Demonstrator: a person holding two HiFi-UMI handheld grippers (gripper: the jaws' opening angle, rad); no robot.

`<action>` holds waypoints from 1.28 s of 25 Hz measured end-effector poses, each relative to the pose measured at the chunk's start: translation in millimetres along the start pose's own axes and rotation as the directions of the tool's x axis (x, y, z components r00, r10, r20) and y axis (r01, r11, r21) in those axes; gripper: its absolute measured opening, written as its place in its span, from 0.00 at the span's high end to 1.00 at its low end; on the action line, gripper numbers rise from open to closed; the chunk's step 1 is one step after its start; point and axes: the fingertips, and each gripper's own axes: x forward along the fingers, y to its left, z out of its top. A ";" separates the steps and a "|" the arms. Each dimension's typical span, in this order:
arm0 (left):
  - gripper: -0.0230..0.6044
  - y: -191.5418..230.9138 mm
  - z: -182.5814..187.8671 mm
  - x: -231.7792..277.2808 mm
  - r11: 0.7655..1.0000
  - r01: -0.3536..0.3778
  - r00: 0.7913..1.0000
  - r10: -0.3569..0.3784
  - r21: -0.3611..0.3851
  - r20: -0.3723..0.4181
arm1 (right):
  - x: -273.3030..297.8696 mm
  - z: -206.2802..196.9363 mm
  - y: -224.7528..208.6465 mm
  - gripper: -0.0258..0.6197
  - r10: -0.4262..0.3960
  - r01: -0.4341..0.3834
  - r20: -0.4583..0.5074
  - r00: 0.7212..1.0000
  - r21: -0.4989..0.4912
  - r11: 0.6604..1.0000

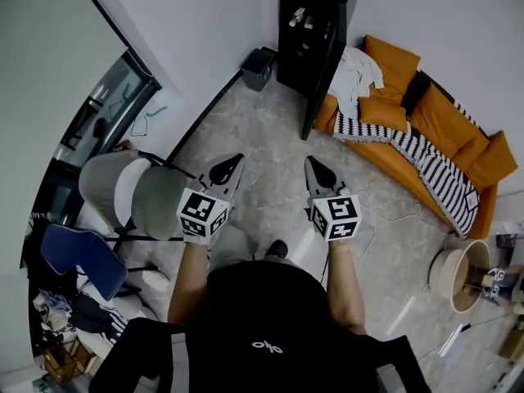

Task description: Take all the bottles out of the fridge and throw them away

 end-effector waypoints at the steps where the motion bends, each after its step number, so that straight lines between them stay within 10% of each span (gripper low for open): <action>1: 0.96 3.6 -3.0 1.6 1.000 -0.004 1.000 0.004 -0.004 -0.006 | 4.3 -2.8 -1.1 0.96 0.000 0.000 -0.008 1.000 0.003 1.000; 32: 0.96 303.9 -31.6 159.8 0.975 0.188 0.981 -0.192 -0.115 -0.022 | 310.6 36.2 -18.6 0.96 -0.178 0.186 -0.135 0.975 0.049 0.981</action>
